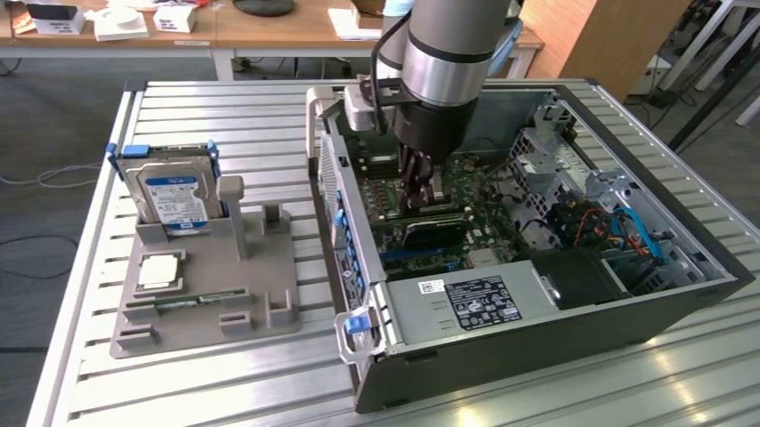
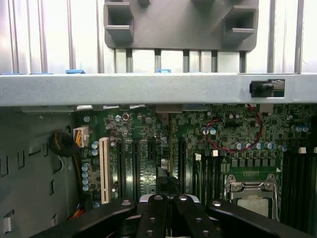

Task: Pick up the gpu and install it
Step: 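Press down on the gpu until it lock into place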

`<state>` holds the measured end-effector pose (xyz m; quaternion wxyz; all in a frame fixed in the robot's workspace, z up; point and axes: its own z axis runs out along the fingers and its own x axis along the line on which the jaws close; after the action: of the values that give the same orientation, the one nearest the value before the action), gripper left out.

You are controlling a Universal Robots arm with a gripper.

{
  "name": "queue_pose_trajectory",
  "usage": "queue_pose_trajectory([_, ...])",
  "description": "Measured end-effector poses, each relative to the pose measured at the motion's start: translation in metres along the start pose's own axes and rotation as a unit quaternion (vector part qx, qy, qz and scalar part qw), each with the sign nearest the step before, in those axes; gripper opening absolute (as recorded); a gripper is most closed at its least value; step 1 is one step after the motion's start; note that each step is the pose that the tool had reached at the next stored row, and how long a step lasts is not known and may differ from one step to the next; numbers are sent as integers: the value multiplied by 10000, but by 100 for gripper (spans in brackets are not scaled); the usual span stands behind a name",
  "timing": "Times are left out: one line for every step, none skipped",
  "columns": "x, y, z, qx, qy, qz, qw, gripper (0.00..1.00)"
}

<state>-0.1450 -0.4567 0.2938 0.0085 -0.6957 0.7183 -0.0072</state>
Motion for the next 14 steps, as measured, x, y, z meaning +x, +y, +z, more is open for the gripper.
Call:
queue_pose_trajectory([-4, 14, 7, 0, 0, -1, 10000, 11])
queue_pose_trajectory([-10, 32, 13, 0, 0, -1, 10000, 11])
queue_pose_trajectory([-17, 50, 18, -1, 1, -1, 10000, 11])
queue_pose_trajectory([-23, 63, 22, 0, 0, -1, 10000, 11])
queue_pose_trajectory([-29, 73, 25, 0, 0, -1, 10000, 11])
queue_pose_trajectory([-36, 80, 27, 0, 0, -1, 10000, 11])
queue_pose_trajectory([-39, 84, 28, 0, 0, -1, 10000, 11])
queue_pose_trajectory([-41, 87, 31, 0, 0, -1, 10000, 11])
queue_pose_trajectory([-42, 87, 41, 0, 0, -2, 10000, 11])
queue_pose_trajectory([-42, 88, 57, 0, 0, -2, 10000, 11])
queue_pose_trajectory([-42, 89, 77, 0, 0, -2, 10000, 11])
queue_pose_trajectory([-42, 90, 92, 0, 0, -1, 10000, 11])
queue_pose_trajectory([-42, 91, 100, 0, 0, -1, 10000, 11])
queue_pose_trajectory([-43, 91, 103, 0, 0, -1, 10000, 11])
